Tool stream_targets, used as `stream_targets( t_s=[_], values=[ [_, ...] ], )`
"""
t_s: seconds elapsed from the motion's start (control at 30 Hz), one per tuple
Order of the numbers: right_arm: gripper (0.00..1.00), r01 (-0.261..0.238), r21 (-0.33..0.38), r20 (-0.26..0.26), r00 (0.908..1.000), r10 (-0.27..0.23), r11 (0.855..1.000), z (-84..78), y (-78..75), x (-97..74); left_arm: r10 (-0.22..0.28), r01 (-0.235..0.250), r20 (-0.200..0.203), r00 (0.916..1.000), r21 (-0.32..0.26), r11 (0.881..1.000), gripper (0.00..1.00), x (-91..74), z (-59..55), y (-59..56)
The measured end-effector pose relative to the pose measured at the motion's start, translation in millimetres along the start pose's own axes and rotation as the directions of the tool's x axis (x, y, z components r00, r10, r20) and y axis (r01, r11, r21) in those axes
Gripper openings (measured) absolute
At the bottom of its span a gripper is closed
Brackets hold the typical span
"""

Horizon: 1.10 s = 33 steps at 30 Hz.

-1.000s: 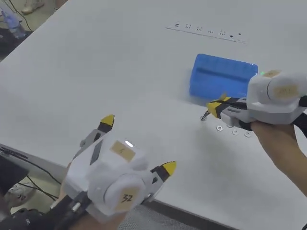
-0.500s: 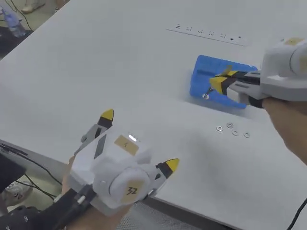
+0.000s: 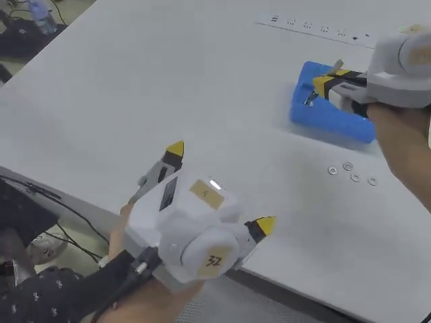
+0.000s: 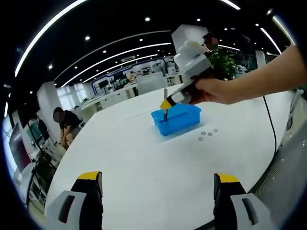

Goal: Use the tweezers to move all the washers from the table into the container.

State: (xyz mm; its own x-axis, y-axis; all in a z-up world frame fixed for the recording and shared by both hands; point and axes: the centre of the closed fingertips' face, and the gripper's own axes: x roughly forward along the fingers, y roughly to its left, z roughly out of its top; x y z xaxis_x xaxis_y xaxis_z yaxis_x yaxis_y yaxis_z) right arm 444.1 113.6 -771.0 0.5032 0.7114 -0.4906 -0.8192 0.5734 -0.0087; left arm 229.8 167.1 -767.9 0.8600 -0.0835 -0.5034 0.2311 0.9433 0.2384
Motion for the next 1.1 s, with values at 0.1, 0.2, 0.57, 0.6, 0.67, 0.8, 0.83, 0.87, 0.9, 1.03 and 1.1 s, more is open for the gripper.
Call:
stream_targets(
  t_s=[0.1,0.2,0.57,0.6,0.67,0.8,0.83,0.87,0.9,1.03,1.1],
  values=[
    [0.01,0.009,0.027,-0.015,0.9999,-0.008,1.0,-7.0,-4.7,8.8,0.007,-0.007,-0.01,0.9999,-0.002,1.0,0.99,0.9,-2.6,2.4],
    [0.01,0.009,0.03,-0.03,0.9995,-0.008,1.0,-14.5,-9.3,18.6,0.011,-0.012,-0.009,0.9999,-0.006,1.0,0.99,1.0,-2.9,3.8],
    [0.02,-0.007,0.023,-0.036,0.9993,0.008,1.0,-18.2,-5.6,22.0,0.012,-0.012,0.009,0.9999,-0.006,1.0,0.97,0.3,1.3,5.6],
    [0.03,-0.007,0.027,-0.04,0.9992,0.008,1.0,-18.0,-7.1,22.3,0.012,-0.012,0.008,0.9999,-0.004,1.0,0.97,0.4,1.1,5.4],
    [0.03,-0.014,0.013,-0.045,0.9989,0.015,1.0,-16.6,-10.2,23.5,0.011,-0.011,0.003,0.9999,0.004,1.0,0.97,0.9,0.4,4.8],
    [0.02,0.001,0.061,0.021,0.9998,-0.002,0.998,7.4,-20.2,6.0,0.004,-0.004,-0.004,1.0,0.018,1.0,0.96,1.7,-0.5,2.9],
    [0.02,0.012,0.087,0.057,0.9982,-0.017,0.996,15.7,-23.6,-2.6,0.001,-0.001,-0.005,1.0,0.019,1.0,0.96,1.8,-0.6,2.4],
    [0.02,0.007,0.113,0.075,0.9971,-0.016,0.994,18.8,-25.5,-9.8,-0.001,0.001,-0.008,1.0,0.02,1.0,0.96,2.0,-1.2,2.0],
    [0.02,-0.004,0.14,0.088,0.9961,-0.008,0.99,21.5,-25.4,-16.8,-0.002,0.003,-0.009,1.0,0.021,1.0,0.96,2.1,-1.4,1.7],
    [0.02,-0.019,0.182,0.136,0.9907,-0.006,0.983,27.9,-23.6,-49.0,-0.01,0.01,-0.004,0.9999,0.025,1.0,0.96,1.4,-0.5,0.1],
    [0.02,-0.035,0.19,0.144,0.9895,0.007,0.981,26.0,-16.9,-62.5,-0.014,0.014,-0.004,0.9999,0.024,1.0,0.95,1.2,-0.5,-0.7]
  ],
)
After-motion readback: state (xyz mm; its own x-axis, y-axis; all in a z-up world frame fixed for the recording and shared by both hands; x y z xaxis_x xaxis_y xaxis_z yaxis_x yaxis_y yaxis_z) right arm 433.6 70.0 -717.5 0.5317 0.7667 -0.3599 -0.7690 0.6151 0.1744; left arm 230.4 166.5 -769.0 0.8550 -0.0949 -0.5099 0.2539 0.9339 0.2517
